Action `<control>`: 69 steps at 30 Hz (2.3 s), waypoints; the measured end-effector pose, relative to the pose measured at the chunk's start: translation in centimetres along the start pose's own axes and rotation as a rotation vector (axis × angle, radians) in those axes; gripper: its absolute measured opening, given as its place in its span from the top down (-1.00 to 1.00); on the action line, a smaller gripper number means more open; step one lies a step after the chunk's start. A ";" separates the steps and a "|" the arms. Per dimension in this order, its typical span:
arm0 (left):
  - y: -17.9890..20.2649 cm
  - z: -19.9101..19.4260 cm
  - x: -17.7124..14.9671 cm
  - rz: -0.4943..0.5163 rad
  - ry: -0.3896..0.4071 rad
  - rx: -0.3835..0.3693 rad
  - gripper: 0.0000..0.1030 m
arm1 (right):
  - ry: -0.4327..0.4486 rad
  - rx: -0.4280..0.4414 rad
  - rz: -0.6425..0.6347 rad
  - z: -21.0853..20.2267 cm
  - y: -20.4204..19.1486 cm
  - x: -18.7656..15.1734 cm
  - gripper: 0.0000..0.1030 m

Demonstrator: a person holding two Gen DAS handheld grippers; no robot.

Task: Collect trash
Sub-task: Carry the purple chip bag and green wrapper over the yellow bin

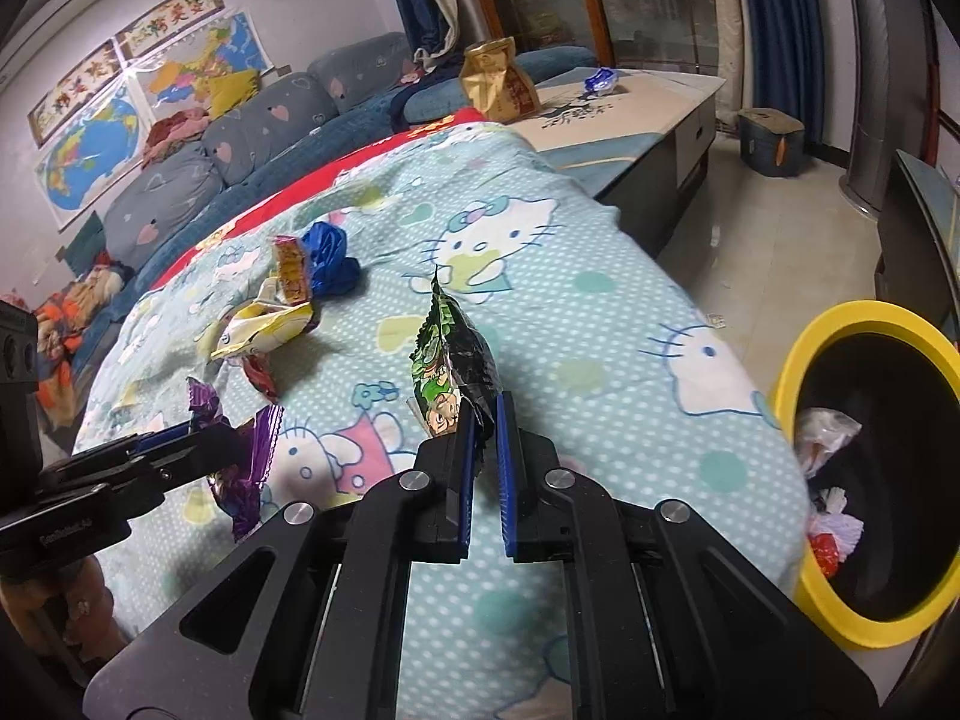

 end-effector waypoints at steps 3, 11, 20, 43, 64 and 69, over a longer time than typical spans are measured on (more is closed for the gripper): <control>0.9 0.2 0.1 0.017 0.001 -0.010 0.49 | 0.010 -0.007 0.007 -0.6 0.5 0.0 0.92; 3.2 0.7 0.6 0.062 0.002 -0.036 0.49 | 0.029 -0.048 0.029 -2.1 2.8 -0.1 0.92; 6.0 1.2 1.3 0.111 0.012 -0.074 0.49 | 0.051 -0.093 0.073 -4.2 5.6 -0.5 0.92; 14.1 2.9 1.8 0.262 0.020 -0.184 0.50 | 0.124 -0.231 0.177 -8.7 12.2 -0.6 0.92; 21.4 5.9 0.1 0.415 -0.014 -0.276 0.50 | 0.178 -0.351 0.308 -11.8 18.8 -1.5 0.92; 22.7 7.1 -0.3 0.439 -0.026 -0.289 0.50 | 0.173 -0.372 0.335 -11.9 20.2 -1.9 0.92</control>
Point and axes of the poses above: each gripper's, at about its wrist camera, not at the fingertips, and z roughly the way its jaws point, y to its right, x to its top, the point moved 1 cm from there along z, roughly the way its jaws point, and after that the axes turned 5 degrees about -z, right-handed, at the moved point
